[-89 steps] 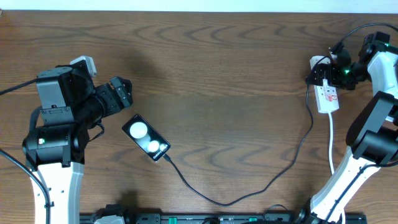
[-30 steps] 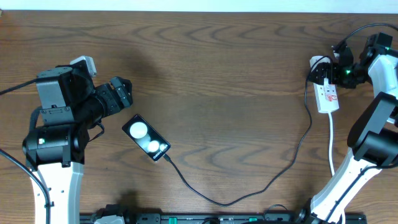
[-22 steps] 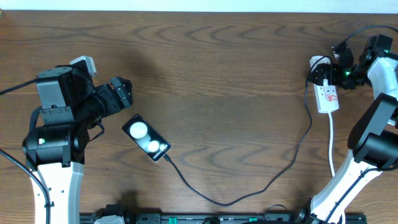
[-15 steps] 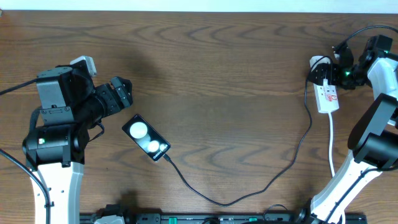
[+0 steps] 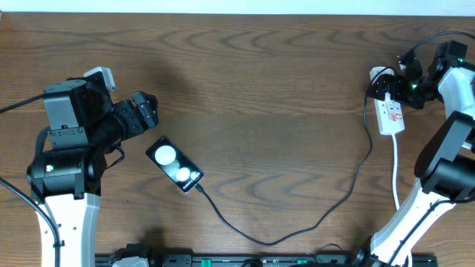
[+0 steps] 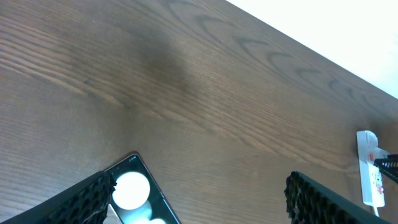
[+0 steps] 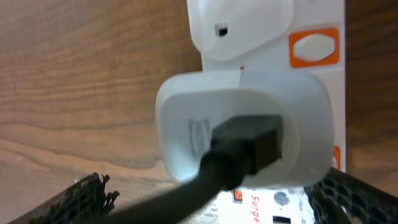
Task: Plug charger to phone and switch on socket
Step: 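Lift the right gripper up and away from the power strip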
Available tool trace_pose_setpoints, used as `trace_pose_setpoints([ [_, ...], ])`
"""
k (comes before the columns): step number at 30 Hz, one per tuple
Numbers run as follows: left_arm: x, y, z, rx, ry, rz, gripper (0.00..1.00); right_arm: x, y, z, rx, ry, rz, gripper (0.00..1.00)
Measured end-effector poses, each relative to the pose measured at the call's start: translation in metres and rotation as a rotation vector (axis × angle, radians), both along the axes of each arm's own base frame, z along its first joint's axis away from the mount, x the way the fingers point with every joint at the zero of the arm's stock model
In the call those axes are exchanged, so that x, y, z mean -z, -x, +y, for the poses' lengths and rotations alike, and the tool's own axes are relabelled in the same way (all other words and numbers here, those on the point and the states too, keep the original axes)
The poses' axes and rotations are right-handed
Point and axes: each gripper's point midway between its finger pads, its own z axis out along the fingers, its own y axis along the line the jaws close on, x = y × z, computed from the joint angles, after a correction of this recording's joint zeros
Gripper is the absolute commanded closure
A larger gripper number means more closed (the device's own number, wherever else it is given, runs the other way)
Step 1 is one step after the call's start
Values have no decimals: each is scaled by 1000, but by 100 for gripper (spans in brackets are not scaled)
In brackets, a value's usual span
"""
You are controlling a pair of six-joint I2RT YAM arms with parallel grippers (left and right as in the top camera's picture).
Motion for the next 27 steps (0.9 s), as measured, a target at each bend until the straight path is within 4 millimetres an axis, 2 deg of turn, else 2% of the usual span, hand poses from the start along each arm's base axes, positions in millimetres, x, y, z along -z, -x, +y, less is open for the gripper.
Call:
trace_pose_setpoints([
  [2,0,0,0,0,0,0,11,-2,1,-2,11,2,24,1],
  [5,0,0,0,0,0,0,11,-3,19,-11,53,4,128,1],
  [8,0,0,0,0,0,0,11,-11,21,-39,114,36,160,1],
  [10,0,0,0,0,0,0,11,-25,20,-57,149,66,155,1],
  [12,0,0,0,0,0,0,11,-47,20,-75,179,105,145,1],
  [15,0,0,0,0,0,0,11,-82,20,-89,204,149,118,1],
  [18,0,0,0,0,0,0,11,-114,21,-90,207,177,90,1],
  [22,0,0,0,0,0,0,11,-152,26,-81,196,197,61,1],
  [27,0,0,0,0,0,0,11,-205,35,-54,185,227,-15,1],
])
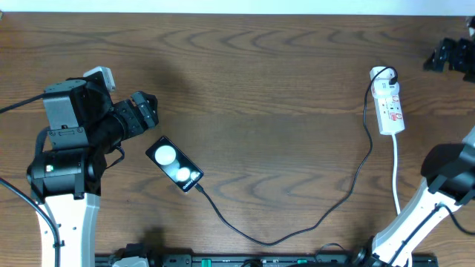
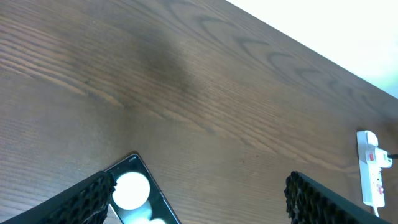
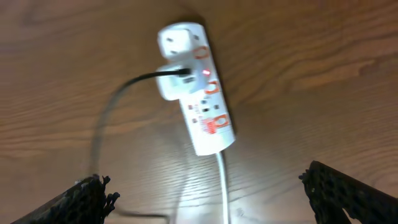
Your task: Plug charger to phone and switch on socket
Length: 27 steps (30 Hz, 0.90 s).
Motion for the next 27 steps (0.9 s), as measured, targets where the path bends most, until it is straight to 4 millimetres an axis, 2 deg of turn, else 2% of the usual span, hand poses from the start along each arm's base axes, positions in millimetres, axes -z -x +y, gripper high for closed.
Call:
trace_pose_setpoints([
  [8,0,0,0,0,0,0,11,-102,28,57,-52,77,-229,1],
  [11,0,0,0,0,0,0,11,-128,40,71,-74,97,-296,1],
  [14,0,0,0,0,0,0,11,-137,45,74,-77,106,-319,1],
  [27,0,0,0,0,0,0,11,-133,42,73,-76,102,-308,1],
])
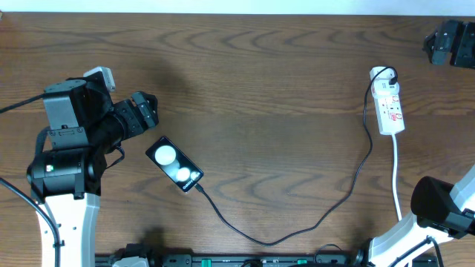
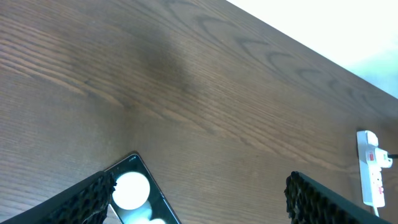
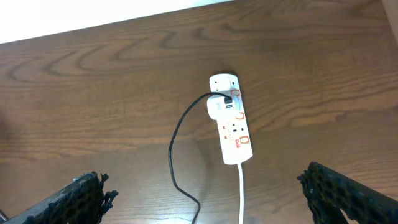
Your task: Plug charger to phone and switch on socket
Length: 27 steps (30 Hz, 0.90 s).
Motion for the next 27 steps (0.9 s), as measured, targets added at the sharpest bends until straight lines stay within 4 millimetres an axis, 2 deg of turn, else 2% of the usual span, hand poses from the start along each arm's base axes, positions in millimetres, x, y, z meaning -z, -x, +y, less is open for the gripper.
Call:
trace_pose_setpoints([
  [19,1,1,-1,5,-1,4,11,0,0,0,0,0,0,1],
  [23,13,22,1,-4,-43,73,11,0,0,0,0,0,0,1],
  [27,19,38,-2,-10,-127,27,11,0,0,0,0,0,0,1],
])
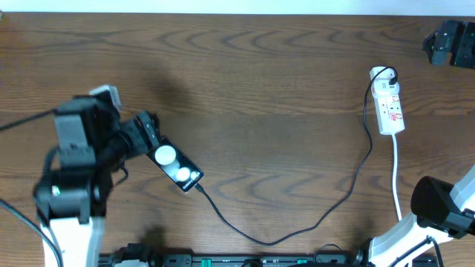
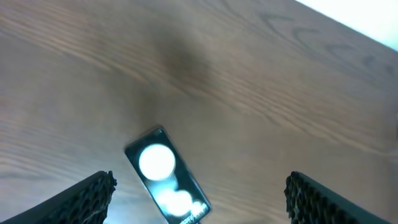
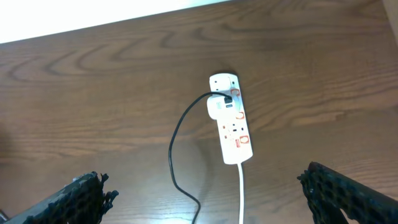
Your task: Plug charger to phone and switch on socket
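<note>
The black phone point(image 1: 174, 165) lies flat at the table's left, its screen reflecting lights, and shows again in the left wrist view point(image 2: 166, 176). A black cable point(image 1: 297, 230) runs from its lower end to the white charger point(image 3: 217, 107), which is plugged into the white power strip point(image 1: 387, 104) at the far right. My left gripper point(image 1: 151, 132) hovers open just left of the phone; its fingers point(image 2: 81, 199) are spread wide with nothing between them. My right gripper point(image 1: 445, 33) is raised at the far right corner, open, with its fingertips point(image 3: 348, 196) well above the strip point(image 3: 232, 127).
The strip's white mains lead point(image 1: 395, 174) runs toward the front edge. The cable loops across the front middle of the brown wooden table point(image 1: 260, 89). A dark rail point(image 1: 245, 261) lines the front edge.
My left arm has shifted right and toward the phone, so the whole phone now shows in the blurred left wrist view. The right arm has not moved.
At first my right gripper was low over the power strip, close to the charger and the orange switches. Then it had moved up and away to the far right corner, where it stays. The left arm held still until now.
</note>
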Available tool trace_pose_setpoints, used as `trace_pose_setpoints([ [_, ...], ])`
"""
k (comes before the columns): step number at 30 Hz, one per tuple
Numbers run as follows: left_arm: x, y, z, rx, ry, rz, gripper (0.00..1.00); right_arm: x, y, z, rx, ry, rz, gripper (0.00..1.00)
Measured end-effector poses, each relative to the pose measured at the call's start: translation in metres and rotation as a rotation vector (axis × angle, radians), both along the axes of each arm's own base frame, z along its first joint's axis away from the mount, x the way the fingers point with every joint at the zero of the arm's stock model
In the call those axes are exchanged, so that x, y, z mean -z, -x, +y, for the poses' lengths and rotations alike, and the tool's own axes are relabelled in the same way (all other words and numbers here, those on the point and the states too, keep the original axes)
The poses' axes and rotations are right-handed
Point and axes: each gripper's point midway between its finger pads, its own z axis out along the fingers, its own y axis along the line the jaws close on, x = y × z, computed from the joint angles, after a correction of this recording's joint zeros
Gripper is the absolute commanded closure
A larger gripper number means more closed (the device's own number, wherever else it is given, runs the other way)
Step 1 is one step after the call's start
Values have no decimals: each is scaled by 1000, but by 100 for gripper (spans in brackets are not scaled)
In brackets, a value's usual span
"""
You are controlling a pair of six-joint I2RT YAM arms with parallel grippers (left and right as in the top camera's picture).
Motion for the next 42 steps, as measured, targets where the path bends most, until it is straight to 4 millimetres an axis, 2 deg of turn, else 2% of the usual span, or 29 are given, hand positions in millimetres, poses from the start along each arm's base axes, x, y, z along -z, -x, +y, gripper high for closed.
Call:
trace_pose_setpoints([
  [6,11,-10,-8,-3,-91,-309,11,0,0,0,3,-1,0,1],
  [9,1,-14,-6,-30,-86,-570,11,0,0,0,4,0,0,1],
  [12,-14,-3,-1,-63,-75,-832,11,0,0,-1,5,1,1,1],
  [14,-27,12,1,-76,-79,-1013,11,0,0,-1,4,1,1,1],
  [16,-23,24,3,-82,-99,-1100,11,0,0,-1,4,1,1,1],
  [19,2,26,9,-86,-152,-1050,11,0,0,-1,4,1,1,1],
  [23,16,28,19,-111,-202,-990,11,0,0,-1,4,0,1,1],
  [28,60,27,28,-119,-243,-809,11,0,0,-1,5,0,1,1],
  [32,87,29,31,-115,-254,-700,11,0,0,-1,5,1,1,1],
  [42,90,30,24,-48,-286,-682,11,0,0,-1,4,0,1,1],
])
